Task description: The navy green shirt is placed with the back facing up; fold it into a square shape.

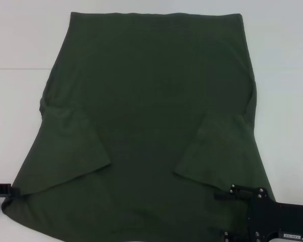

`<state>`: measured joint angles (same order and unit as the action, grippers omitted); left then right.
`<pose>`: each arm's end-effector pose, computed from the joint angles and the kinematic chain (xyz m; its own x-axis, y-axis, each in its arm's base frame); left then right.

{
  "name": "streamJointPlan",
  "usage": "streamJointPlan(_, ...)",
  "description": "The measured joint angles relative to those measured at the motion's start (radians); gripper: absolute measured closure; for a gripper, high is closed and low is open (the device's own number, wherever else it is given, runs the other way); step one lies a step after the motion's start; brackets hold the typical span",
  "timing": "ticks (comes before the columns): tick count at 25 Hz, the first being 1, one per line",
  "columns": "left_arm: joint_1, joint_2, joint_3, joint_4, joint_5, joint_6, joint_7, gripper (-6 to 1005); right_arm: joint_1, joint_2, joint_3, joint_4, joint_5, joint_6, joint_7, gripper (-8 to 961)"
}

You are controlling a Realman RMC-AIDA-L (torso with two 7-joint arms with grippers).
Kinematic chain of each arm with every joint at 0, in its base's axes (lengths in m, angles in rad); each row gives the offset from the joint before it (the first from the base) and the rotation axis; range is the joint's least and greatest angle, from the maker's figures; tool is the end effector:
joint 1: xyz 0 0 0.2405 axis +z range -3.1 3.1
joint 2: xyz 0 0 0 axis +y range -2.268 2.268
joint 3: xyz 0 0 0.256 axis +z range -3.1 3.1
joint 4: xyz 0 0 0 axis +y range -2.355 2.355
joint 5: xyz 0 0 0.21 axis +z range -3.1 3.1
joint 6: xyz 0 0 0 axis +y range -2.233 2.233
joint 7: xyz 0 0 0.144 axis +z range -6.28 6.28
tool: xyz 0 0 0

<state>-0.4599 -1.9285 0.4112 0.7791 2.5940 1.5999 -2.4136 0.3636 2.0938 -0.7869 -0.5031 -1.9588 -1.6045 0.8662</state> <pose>-0.3767 0.2887 0.0904 -0.0274 0.9442 0.3283 0.9898 0.0715 -0.1232 0.3005 0.2538 -0.0407 0.8693 -0.1088 -0.4821 -0.2222 -0.9574 -0.1846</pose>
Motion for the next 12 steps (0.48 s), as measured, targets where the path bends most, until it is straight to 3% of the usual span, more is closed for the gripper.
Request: streamJointPlan(12, -0.005, -0.007, 0.009, -0.021, 0.001, -0.013, 0.005, 145, 0.000, 0.000, 0.000, 0.000, 0.000, 0.000, 0.000, 164)
